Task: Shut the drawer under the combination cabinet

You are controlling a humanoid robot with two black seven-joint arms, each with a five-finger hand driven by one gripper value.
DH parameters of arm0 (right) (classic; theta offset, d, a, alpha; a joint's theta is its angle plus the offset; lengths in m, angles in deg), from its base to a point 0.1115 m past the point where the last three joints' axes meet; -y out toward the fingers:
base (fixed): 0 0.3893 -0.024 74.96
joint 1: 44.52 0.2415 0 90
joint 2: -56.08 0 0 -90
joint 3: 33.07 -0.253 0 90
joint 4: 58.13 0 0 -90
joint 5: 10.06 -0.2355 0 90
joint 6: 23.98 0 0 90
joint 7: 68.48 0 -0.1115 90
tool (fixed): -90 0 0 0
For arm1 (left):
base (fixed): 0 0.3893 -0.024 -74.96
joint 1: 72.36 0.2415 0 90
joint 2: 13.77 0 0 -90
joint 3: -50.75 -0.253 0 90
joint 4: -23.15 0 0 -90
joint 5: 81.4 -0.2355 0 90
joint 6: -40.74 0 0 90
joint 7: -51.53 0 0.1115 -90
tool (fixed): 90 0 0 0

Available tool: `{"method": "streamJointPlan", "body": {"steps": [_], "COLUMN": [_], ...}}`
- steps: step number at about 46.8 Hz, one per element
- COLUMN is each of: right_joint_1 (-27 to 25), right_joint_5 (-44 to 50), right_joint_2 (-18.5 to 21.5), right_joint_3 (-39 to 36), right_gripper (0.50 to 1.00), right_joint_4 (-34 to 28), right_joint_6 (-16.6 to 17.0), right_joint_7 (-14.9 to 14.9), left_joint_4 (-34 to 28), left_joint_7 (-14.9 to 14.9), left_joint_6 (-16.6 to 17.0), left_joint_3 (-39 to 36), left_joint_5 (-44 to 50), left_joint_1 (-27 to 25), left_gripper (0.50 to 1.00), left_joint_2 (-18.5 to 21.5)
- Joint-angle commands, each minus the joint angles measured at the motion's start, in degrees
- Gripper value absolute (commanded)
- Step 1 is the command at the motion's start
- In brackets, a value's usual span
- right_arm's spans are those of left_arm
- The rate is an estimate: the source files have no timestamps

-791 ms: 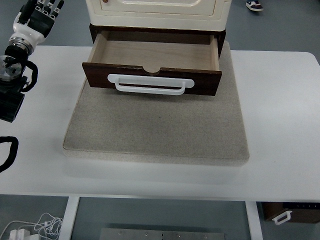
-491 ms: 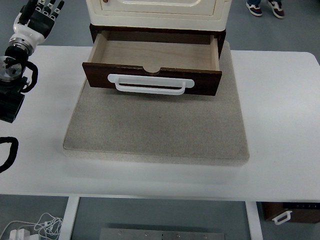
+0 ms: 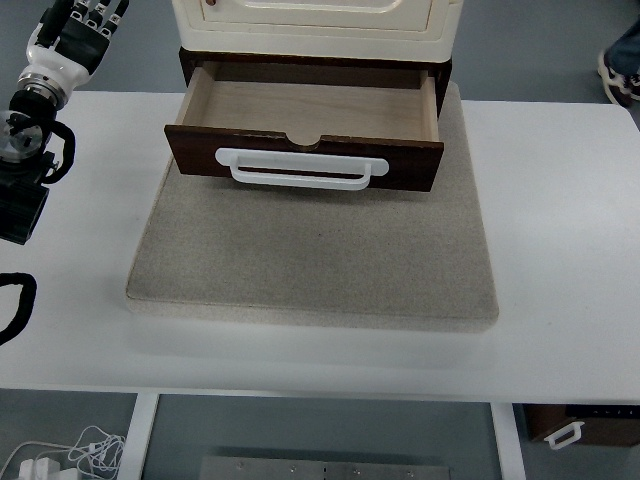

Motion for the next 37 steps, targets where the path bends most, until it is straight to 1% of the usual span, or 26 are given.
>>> {"method": "streamJointPlan", "body": {"steps": [1, 12, 22, 32, 37], "right_joint_1": [0.0, 0.0, 0.0, 0.0, 0.0], "right_joint_5": [0.1, 0.1, 0.0, 0.0, 0.0], "right_joint_2": [0.0, 0.0, 0.0, 0.0, 0.0], "right_joint_3": [0.0, 0.0, 0.0, 0.0, 0.0], "right_gripper": [0.952, 0.952, 0.952, 0.952, 0.952], "right_joint_4": [0.0, 0.0, 0.0, 0.0, 0.0], "right_joint_6": [0.0, 0.0, 0.0, 0.1, 0.0], "right_joint_7": [0.0, 0.0, 0.0, 0.0, 0.0], "left_joint_4": [-0.2, -0.1, -0.1, -0.3, -1.5], "left_joint_7": [0.1, 0.5, 0.5, 0.5, 0.5], "left_joint_6": [-0.3, -0.2, -0.4, -0.6, -1.4], "left_joint_3": [0.0, -0.1, -0.6, -1.1, -1.1], "left_joint_5": [-0.1, -0.7, -0.9, -0.9, -2.1], "left_joint_1": [0.3, 1.0, 1.3, -0.2, -1.3], "left_gripper": [0.996, 0.999, 0.996, 0.996, 0.996], "left_joint_2": [0.0, 0.0, 1.1, 6.1, 8.5]}}
